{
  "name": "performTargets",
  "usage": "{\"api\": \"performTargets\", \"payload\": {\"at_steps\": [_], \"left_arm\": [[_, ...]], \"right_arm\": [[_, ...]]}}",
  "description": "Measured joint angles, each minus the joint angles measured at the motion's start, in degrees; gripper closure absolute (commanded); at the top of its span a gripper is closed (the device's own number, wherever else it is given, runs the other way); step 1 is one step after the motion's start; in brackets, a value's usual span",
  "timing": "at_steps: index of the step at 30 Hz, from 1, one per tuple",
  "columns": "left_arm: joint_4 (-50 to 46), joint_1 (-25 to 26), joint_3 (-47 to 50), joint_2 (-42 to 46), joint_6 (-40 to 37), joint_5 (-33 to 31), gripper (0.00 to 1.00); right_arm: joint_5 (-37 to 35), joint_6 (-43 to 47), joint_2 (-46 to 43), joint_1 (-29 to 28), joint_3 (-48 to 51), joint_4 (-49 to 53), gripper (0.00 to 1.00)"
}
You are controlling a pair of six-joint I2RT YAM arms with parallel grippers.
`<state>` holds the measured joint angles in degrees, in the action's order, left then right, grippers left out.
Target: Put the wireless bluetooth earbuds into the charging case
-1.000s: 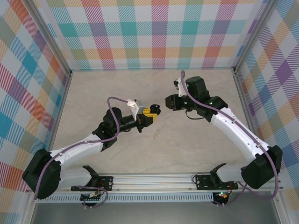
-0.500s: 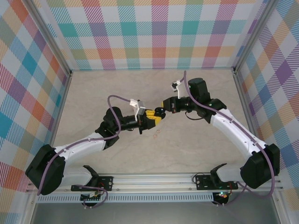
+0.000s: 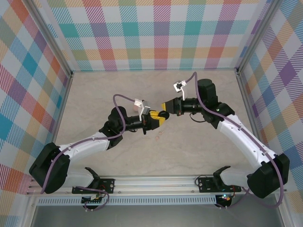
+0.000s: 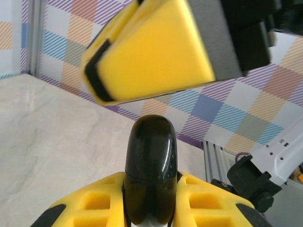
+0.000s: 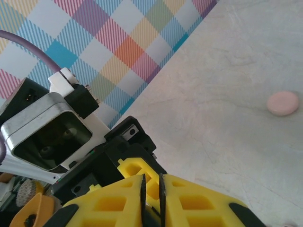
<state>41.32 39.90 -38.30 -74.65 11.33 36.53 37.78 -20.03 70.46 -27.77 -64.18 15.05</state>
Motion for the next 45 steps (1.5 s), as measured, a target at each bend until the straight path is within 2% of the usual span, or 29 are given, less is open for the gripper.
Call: {"api": "performTargets", "payload": {"at_steps": [5, 11, 17, 24, 29, 45], "left_arm": [[-5.44, 0.00, -3.10, -1.20, 1.20, -4.70, 0.87], [-10.38, -1.07, -7.91, -7.91, 5.22, -10.03, 0.88], [-20.15, -3.48, -16.72, -16.87, 7.80, -14.64, 0.85], [-34.03, -5.70, -34.45, -30.27, 8.61, -15.30, 0.86], [-41.27, -7.28, -42.91, -38.75, 8.59, -14.82, 0.88], [-50.51, -10.97, -61.05, -56.85, 10.14, -11.52, 0.87]], "right_arm": [[-12.24, 0.00, -0.02, -0.07, -0.52, 5.09, 0.78], [-25.86, -0.04, -0.57, -0.07, -0.48, 10.03, 0.77], [-33.20, -0.04, -2.01, -0.04, 0.13, 13.35, 0.76], [-35.06, -0.24, -2.21, -0.07, 2.89, 15.17, 0.76], [-34.99, -0.48, -2.23, -0.07, 5.01, 16.15, 0.75], [-35.01, -0.50, -4.44, -0.07, 6.38, 17.59, 0.75]]}}
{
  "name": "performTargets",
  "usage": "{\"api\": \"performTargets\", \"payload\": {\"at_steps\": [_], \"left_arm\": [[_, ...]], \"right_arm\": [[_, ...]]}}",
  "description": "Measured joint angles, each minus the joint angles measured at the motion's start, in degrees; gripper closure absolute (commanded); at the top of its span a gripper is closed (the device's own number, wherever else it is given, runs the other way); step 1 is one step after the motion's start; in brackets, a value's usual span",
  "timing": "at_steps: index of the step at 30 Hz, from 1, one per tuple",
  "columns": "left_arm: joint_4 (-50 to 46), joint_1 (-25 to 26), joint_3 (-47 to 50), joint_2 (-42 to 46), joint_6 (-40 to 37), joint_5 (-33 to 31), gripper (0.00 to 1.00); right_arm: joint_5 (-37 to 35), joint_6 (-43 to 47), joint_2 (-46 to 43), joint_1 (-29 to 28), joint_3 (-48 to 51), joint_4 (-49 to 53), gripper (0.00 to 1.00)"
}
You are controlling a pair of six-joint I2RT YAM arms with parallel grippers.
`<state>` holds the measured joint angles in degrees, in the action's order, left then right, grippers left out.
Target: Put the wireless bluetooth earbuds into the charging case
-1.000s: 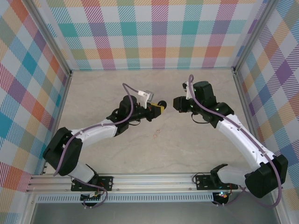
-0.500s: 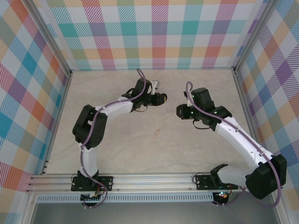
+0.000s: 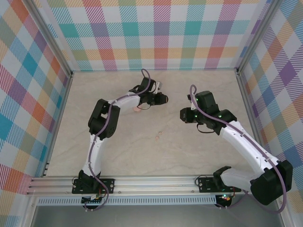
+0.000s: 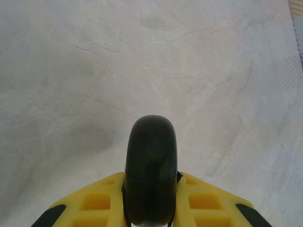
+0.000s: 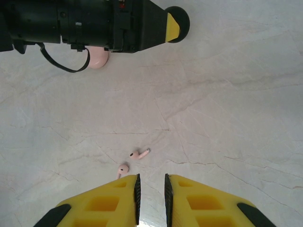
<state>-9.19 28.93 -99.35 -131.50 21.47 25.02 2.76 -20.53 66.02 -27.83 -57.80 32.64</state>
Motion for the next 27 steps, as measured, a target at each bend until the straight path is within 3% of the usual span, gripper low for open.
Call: {"api": "performTargets", "payload": {"at_steps": [9, 13, 18, 23, 27], "left_arm": [[-5.05, -1.18, -9.49, -6.84, 1.18, -0.09, 0.83], [-7.63, -1.25, -12.17, -8.26, 1.38, -0.57, 0.69], [-9.99, -1.42, -13.51, -8.68, 0.92, -1.55, 0.39], [-10.93, -1.31, -14.16, -8.35, -1.03, -2.51, 0.28], [-15.37, -1.49, -14.16, -6.43, -4.13, -5.97, 0.27]], "right_arm": [[-0.02, 0.00, -1.01, 0.00, 0.63, 0.61, 0.75], [-0.02, 0.00, -1.14, 0.00, 0.66, 1.07, 0.75], [-0.24, 0.00, -1.29, 0.00, 0.66, 1.55, 0.74], [-0.68, -0.02, -1.29, 0.00, 0.66, 1.79, 0.70], [-0.90, -0.07, -1.27, 0.00, 0.66, 1.79, 0.67]]}}
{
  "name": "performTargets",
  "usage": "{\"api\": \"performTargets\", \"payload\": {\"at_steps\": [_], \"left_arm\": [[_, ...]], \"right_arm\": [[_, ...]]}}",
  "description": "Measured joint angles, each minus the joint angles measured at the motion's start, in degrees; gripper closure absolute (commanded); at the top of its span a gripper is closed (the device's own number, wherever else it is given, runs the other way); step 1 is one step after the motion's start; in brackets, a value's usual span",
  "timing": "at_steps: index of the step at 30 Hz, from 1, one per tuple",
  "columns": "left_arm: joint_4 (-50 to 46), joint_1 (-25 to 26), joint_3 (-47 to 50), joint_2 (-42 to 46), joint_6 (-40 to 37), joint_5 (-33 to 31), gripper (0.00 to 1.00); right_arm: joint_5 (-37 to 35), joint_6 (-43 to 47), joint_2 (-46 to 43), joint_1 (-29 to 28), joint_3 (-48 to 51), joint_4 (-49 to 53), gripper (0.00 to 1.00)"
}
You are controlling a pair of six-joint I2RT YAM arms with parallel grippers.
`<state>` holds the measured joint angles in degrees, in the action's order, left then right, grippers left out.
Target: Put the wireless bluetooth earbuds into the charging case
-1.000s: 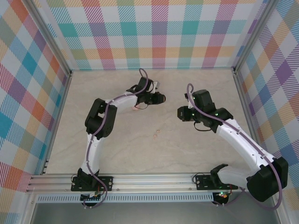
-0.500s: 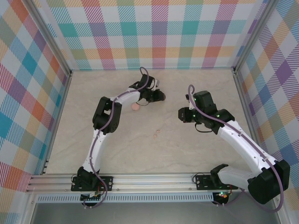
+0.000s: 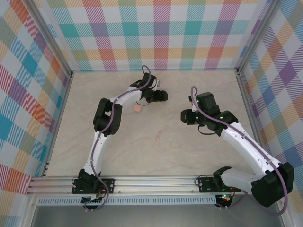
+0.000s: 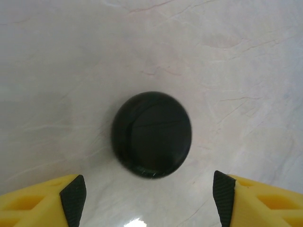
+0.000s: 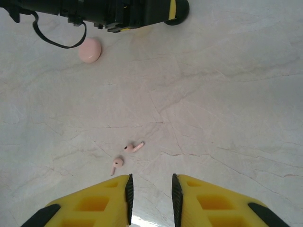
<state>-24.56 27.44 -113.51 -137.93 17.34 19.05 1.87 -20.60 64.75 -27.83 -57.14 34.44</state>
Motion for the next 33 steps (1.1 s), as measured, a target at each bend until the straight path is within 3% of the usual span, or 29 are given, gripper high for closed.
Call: {"api": "performTargets", "payload": {"at_steps": [14, 24, 33], "left_arm": [[-9.07, -0.50, 6.80, 20.28, -8.26, -19.71, 0.25], [-16.48, -2.10, 13.03, 19.82, -9.73, -27.30, 0.17], [-17.16, -2.14, 13.11, 15.45, -9.68, -27.61, 0.16]], "right_arm": [[-0.39, -0.39, 0.00, 0.00, 1.49, -0.11, 0.60], [-0.17, -0.98, 0.00, 0.00, 1.77, -0.52, 0.60], [0.07, -1.20, 0.00, 0.00, 2.01, -0.48, 0.59]]}}
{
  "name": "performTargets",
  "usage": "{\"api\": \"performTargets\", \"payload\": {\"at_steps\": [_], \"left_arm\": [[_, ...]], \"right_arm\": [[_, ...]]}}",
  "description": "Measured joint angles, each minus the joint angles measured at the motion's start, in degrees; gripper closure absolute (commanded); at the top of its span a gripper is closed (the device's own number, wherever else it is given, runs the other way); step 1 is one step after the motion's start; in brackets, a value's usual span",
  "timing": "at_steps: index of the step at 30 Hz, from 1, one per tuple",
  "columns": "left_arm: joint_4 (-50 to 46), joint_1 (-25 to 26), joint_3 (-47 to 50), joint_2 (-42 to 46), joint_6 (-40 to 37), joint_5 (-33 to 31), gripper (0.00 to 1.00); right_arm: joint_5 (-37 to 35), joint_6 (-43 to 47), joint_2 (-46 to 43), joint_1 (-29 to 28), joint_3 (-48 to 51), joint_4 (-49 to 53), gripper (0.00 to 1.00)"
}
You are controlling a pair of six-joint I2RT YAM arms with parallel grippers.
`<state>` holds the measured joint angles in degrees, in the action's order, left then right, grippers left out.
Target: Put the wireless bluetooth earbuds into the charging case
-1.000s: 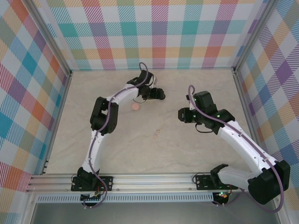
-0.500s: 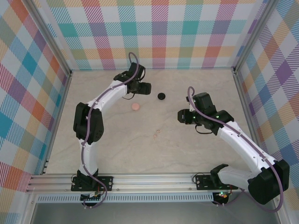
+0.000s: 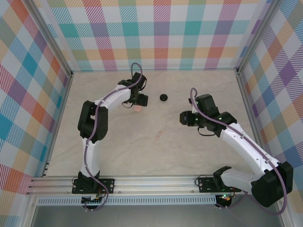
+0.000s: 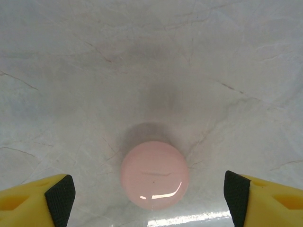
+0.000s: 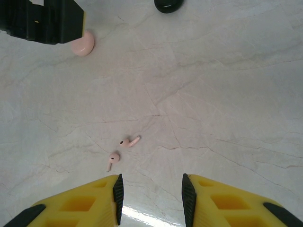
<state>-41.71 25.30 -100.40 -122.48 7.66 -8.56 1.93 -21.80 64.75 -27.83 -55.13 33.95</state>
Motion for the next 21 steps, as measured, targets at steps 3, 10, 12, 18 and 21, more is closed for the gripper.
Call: {"api": "performTargets", "payload": {"at_steps": [3, 10, 12, 18, 21], "left_arm": [[-0.17, 0.00, 0.00, -2.01, 0.00, 0.11, 0.16], [-0.24, 0.00, -0.37, -5.77, 0.00, 1.29, 0.21], [-0.26, 0.00, -0.81, -5.95, 0.00, 1.79, 0.22], [-0.17, 0.00, -1.46, -6.51, 0.37, 2.97, 0.34], [-0.20, 0.00, -1.51, -6.54, 0.55, 3.28, 0.42]], "right_arm": [[0.00, 0.00, 0.00, 0.00, 0.00, 0.00, 0.59], [0.00, 0.00, 0.00, 0.00, 0.00, 0.00, 0.59], [0.00, 0.00, 0.00, 0.00, 0.00, 0.00, 0.59], [-0.02, 0.00, 0.00, 0.00, 0.00, 0.02, 0.59], [-0.02, 0.00, 0.00, 0.00, 0.00, 0.02, 0.59]]}}
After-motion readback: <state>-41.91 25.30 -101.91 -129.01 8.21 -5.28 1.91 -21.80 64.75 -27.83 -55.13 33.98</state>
